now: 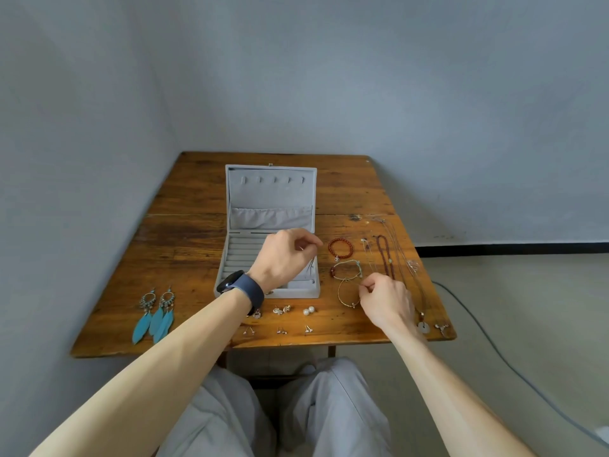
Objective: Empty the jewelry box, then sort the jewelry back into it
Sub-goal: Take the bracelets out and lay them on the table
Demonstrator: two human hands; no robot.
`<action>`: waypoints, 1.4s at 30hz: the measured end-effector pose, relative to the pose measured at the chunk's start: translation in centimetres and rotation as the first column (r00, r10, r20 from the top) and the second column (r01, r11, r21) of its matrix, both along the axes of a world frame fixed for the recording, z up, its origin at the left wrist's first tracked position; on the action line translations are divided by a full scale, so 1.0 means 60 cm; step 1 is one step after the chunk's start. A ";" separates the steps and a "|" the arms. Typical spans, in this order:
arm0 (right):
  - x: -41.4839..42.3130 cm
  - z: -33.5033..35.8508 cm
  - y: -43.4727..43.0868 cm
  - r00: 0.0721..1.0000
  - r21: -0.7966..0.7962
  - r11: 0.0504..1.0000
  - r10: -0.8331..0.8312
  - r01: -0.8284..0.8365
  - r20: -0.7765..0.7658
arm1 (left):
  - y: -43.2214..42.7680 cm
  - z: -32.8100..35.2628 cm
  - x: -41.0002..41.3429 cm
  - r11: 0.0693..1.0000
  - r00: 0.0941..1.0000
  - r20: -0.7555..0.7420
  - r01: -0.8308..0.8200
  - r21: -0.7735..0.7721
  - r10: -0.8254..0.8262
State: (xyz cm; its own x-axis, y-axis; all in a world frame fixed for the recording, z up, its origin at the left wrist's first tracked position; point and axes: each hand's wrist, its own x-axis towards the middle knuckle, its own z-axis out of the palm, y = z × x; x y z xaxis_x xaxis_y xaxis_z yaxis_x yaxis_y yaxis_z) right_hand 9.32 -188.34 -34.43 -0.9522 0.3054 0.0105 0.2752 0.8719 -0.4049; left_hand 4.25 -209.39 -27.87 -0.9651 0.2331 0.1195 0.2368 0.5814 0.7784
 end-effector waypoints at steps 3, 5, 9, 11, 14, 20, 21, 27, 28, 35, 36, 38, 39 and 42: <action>0.002 0.004 0.001 0.999 0.074 0.997 0.033 -0.033 -0.004 | 0.011 0.013 0.008 0.997 0.996 0.080 0.030 0.075 -0.036; 0.004 0.004 0.005 0.998 0.086 0.994 0.063 -0.063 0.000 | 0.018 0.016 0.011 0.992 0.988 0.138 0.058 0.112 -0.073; 0.016 0.003 0.016 0.980 -0.053 0.981 0.180 -0.185 -0.086 | 0.027 0.019 0.012 0.989 0.979 0.177 0.079 0.128 -0.101; 0.024 0.001 0.020 0.962 -0.100 0.968 0.212 -0.230 -0.171 | 0.030 0.021 0.014 0.989 0.978 0.184 0.076 0.130 -0.100; 0.030 0.001 0.020 0.943 -0.127 0.954 0.235 -0.270 -0.236 | 0.031 0.022 0.016 0.990 0.977 0.188 0.073 0.124 -0.096; 0.013 0.003 0.025 0.979 -0.087 0.980 0.168 -0.179 -0.116 | 0.035 0.022 0.026 0.988 0.971 0.215 0.077 0.136 -0.105; 0.010 0.002 0.025 0.982 -0.053 0.984 0.165 -0.170 -0.087 | 0.035 0.023 0.026 0.987 0.970 0.218 0.080 0.137 -0.109; 0.023 0.015 0.017 0.988 -0.095 0.988 0.115 -0.125 -0.105 | 0.038 0.035 0.032 0.983 0.955 0.252 0.122 0.139 -0.155; 0.030 0.023 0.011 0.987 -0.241 0.962 0.098 -0.126 -0.126 | 0.037 0.037 0.032 0.980 0.951 0.258 0.135 0.143 -0.169; 0.068 0.070 -0.026 0.976 -0.834 0.514 0.173 -0.201 -0.128 | 0.040 0.034 0.045 0.963 0.925 0.288 0.207 0.171 -0.250; 0.069 0.067 -0.026 0.978 -0.820 0.538 0.163 -0.196 -0.126 | 0.039 0.030 0.046 0.964 0.927 0.278 0.213 0.156 -0.250; 0.074 0.058 -0.021 0.986 -0.798 0.579 0.124 -0.165 -0.114 | 0.034 0.019 0.050 0.971 0.940 0.247 0.216 0.098 -0.234; 0.079 0.053 -0.018 0.989 -0.801 0.580 0.103 -0.150 -0.111 | 0.031 0.013 0.055 0.975 0.947 0.230 0.214 0.066 -0.223; 0.101 0.037 -0.008 0.992 -0.819 0.560 0.085 -0.125 -0.094 | 0.028 -0.009 0.077 0.969 0.969 0.129 0.226 -0.097 -0.212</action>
